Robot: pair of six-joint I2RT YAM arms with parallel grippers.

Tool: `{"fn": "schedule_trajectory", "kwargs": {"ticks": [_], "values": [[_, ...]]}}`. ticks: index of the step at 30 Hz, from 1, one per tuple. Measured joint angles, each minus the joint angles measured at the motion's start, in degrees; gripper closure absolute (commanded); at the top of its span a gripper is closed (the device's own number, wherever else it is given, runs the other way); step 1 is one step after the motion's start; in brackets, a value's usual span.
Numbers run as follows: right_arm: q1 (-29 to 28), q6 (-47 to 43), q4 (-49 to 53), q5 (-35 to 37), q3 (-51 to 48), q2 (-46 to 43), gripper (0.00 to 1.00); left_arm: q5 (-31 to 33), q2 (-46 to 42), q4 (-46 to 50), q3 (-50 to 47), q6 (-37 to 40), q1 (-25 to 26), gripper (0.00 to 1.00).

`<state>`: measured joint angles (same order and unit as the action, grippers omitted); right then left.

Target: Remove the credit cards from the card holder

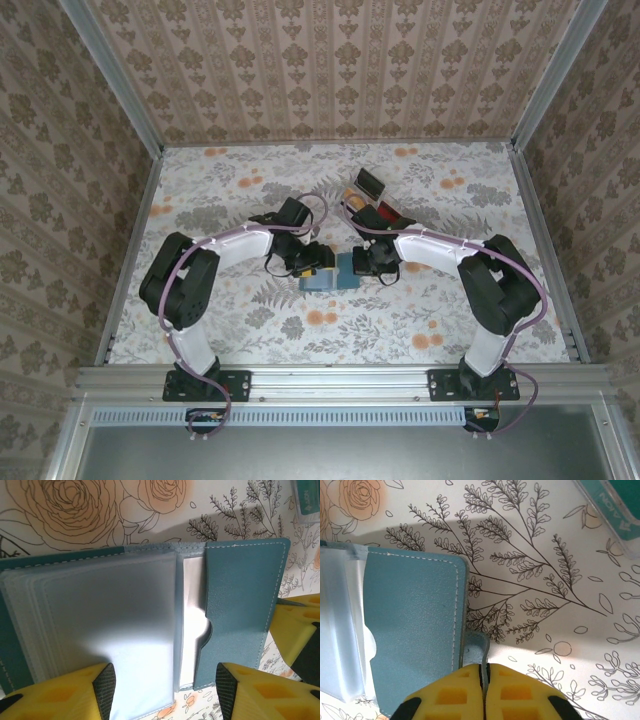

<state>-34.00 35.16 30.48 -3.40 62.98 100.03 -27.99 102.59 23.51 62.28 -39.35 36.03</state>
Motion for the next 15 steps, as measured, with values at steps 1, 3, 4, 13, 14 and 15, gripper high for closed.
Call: {"fn": "schedule_trajectory", "kwargs": {"ticks": [1, 3, 4, 13, 14, 15], "values": [[0.0, 0.09, 0.39, 0.17, 0.0, -0.7, 0.73, 0.0, 0.0, 0.0, 0.02, 0.0, 0.0, 0.42], [0.0, 0.02, 1.07, 0.52, 0.0, -2.8, 0.68, 0.0, -0.11, 0.13, 0.02, 0.0, -0.11, 0.42], [0.0, 0.04, 1.36, 0.74, 0.0, -4.35, 0.65, 0.0, -0.26, 0.22, 0.0, 0.0, -0.11, 0.42], [-1.07, 0.17, 3.04, 1.81, 3.28, -12.04, 0.59, 0.35, -7.54, -0.55, -1.95, -0.07, -3.58, 0.44], [-1.49, 0.2, 3.1, 1.86, 3.74, -12.33, 0.58, 0.37, -8.04, -0.74, -2.34, -0.07, -3.96, 0.45], [-1.92, 0.2, 3.15, 1.97, 4.11, -12.59, 0.58, 0.39, -8.24, -0.9, -2.6, -0.07, -4.17, 0.45]]}}
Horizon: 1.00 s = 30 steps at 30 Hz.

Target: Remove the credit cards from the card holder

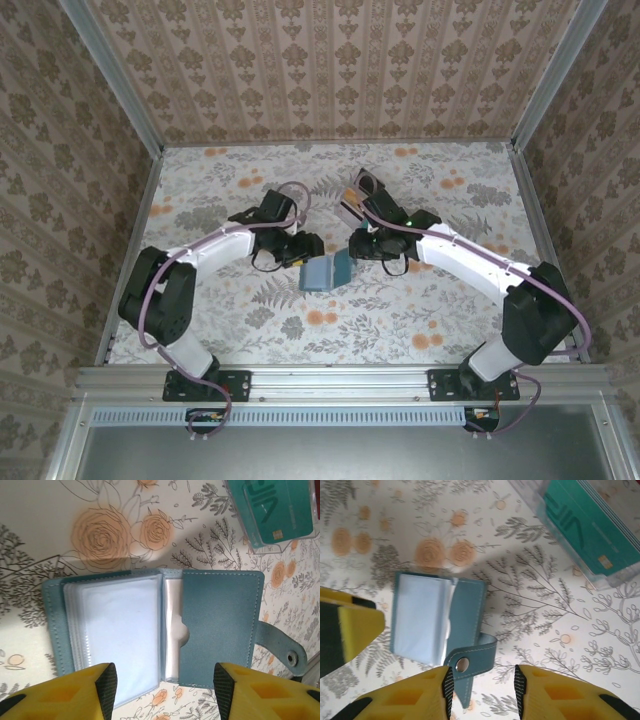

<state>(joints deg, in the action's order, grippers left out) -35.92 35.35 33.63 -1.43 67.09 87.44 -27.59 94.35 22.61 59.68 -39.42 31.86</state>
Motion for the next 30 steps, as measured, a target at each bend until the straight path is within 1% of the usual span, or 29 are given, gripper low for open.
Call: {"fn": "schedule_trajectory", "kwargs": {"ticks": [4, 8, 10, 13, 17, 22, 26, 28, 30], "values": [[-1.92, 0.2, 0.22, 0.11, 1.81, -0.5, 0.55, 0.24, -0.11, -0.33, -1.62, -0.26, -0.09, 0.49], [-4.76, 0.13, 0.76, 0.22, 4.98, 0.35, 0.57, 1.86, -0.66, -0.59, -4.11, -1.77, -0.9, 0.51], [-6.64, 0.07, 1.18, -0.07, 8.11, 2.91, 0.6, 2.8, -1.62, -1.03, -6.12, -2.78, -2.27, 0.51], [-8.85, 0.55, 0.74, -2.69, 11.37, 7.91, 0.62, 3.69, -3.56, -1.66, -8.94, -4.15, -4.24, 0.51], [-10.71, 2.01, 0.52, -5.38, 11.96, 13.79, 0.62, 4.24, -6.25, -2.16, -11.37, -5.22, -5.25, 0.51], [-10.43, 3.76, 1.7, -4.59, 11.96, 19.65, 0.61, 3.78, -7.43, -3.02, -12.33, -5.75, -5.27, 0.51], [-9.38, 4.46, 2.19, -3.41, 11.69, 21.55, 0.55, 2.27, -7.43, -4.35, -12.44, -6.01, -5.27, 0.52], [-8.7, 5.01, 1.46, -3.43, 10.99, 21.57, 0.52, 1.33, -7.43, -5.33, -12.44, -6.1, -5.18, 0.54], [-8.13, 5.16, 0.22, -3.63, 10.08, 21.57, 0.51, 0.79, -7.41, -5.88, -12.44, -6.14, -4.94, 0.57]]}}
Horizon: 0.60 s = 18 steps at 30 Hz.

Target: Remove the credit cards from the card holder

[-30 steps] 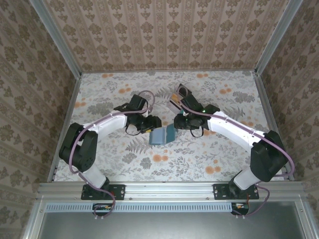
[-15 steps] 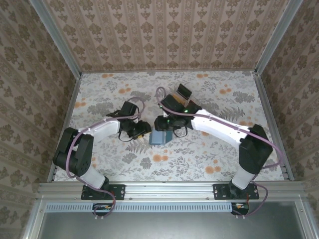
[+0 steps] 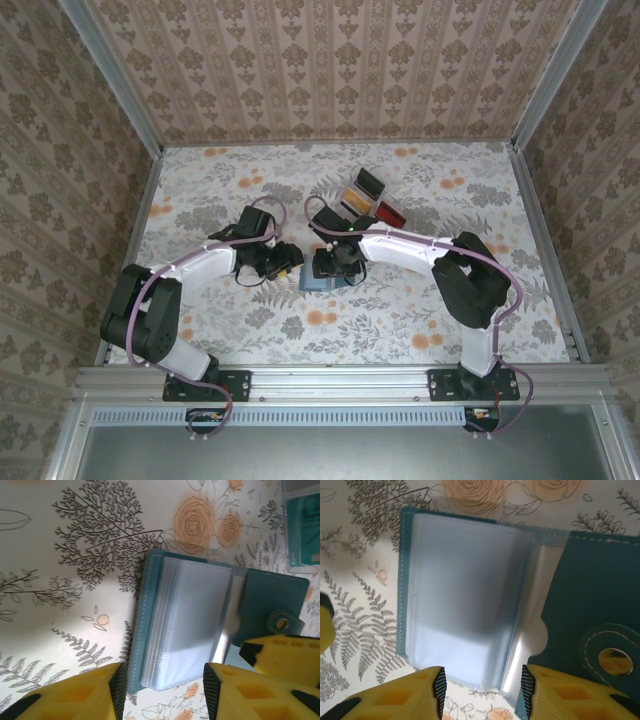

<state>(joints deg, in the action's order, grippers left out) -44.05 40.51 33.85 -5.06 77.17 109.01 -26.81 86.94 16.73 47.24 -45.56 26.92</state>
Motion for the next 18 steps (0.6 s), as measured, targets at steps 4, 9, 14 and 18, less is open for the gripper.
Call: {"fn": "schedule_trajectory", "kwargs": {"ticks": [4, 9, 14, 18], "values": [[0.98, 0.04, -1.92, -0.24, -1.64, 0.02, 0.54, -1.11, 0.46, -1.25, 0.0, -0.72, 1.05, 0.61], [1.92, 0.22, -4.09, -0.94, -3.45, 0.04, 0.58, -2.49, 3.21, -2.32, 0.31, -1.2, 2.38, 0.61], [2.43, 0.22, -4.57, -0.98, -4.28, 0.37, 0.64, -3.37, 5.79, -2.45, 1.88, -1.29, 3.43, 0.62], [2.67, 0.2, -4.59, -0.98, -4.44, 1.36, 0.65, -3.69, 6.75, -2.73, 2.95, -1.38, 4.09, 0.63]]}}
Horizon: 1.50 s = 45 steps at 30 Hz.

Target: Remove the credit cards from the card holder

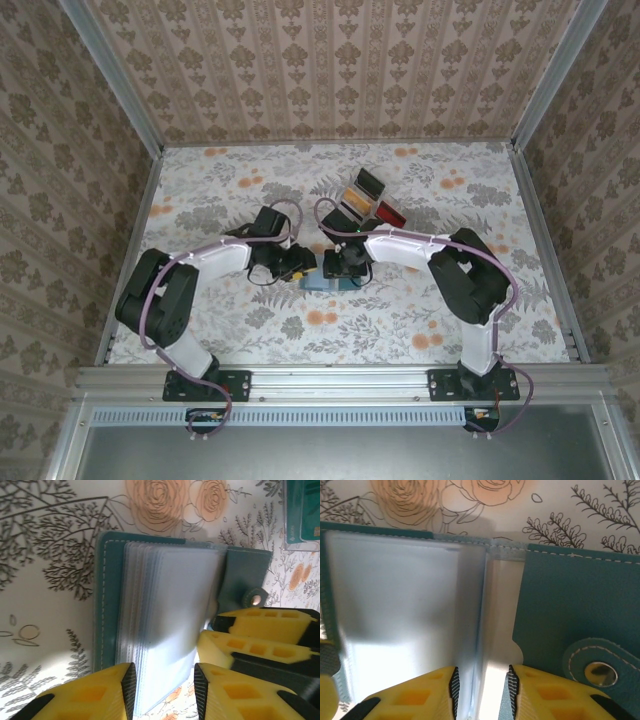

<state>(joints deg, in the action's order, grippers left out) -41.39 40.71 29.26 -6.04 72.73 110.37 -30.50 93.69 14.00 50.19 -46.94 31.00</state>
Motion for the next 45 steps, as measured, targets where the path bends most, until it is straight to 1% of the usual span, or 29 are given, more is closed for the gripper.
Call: {"fn": "schedule_trajectory", "kwargs": {"ticks": [14, 24, 28, 31, 39, 45], "values": [[0.31, 0.02, -0.22, 0.0, -0.09, 0.61, 0.66, 0.7, 3.96, 2.25, 2.64, 0.55, 0.52, 0.6], [0.52, 0.04, -0.22, -0.42, -0.11, 0.74, 0.67, -1.44, 4.98, 1.55, 3.48, 1.62, 1.42, 0.6], [0.52, 0.07, -0.33, -0.46, -0.22, 0.76, 0.68, -2.16, 5.03, 1.2, 3.48, 1.92, 1.6, 0.63], [0.63, 0.11, -0.44, -0.72, -0.37, 0.74, 0.68, -2.4, 5.38, 0.94, 3.5, 1.99, 1.6, 0.67], [1.57, 0.28, -3.26, -2.58, -2.82, -0.72, 0.69, -2.47, 6.91, 0.85, 3.96, 2.78, 1.6, 0.87], [2.67, 0.66, -5.57, -3.85, -6.43, -4.07, 0.69, -2.25, 6.97, 1.03, 4.2, 3.23, 1.6, 0.92]]}}
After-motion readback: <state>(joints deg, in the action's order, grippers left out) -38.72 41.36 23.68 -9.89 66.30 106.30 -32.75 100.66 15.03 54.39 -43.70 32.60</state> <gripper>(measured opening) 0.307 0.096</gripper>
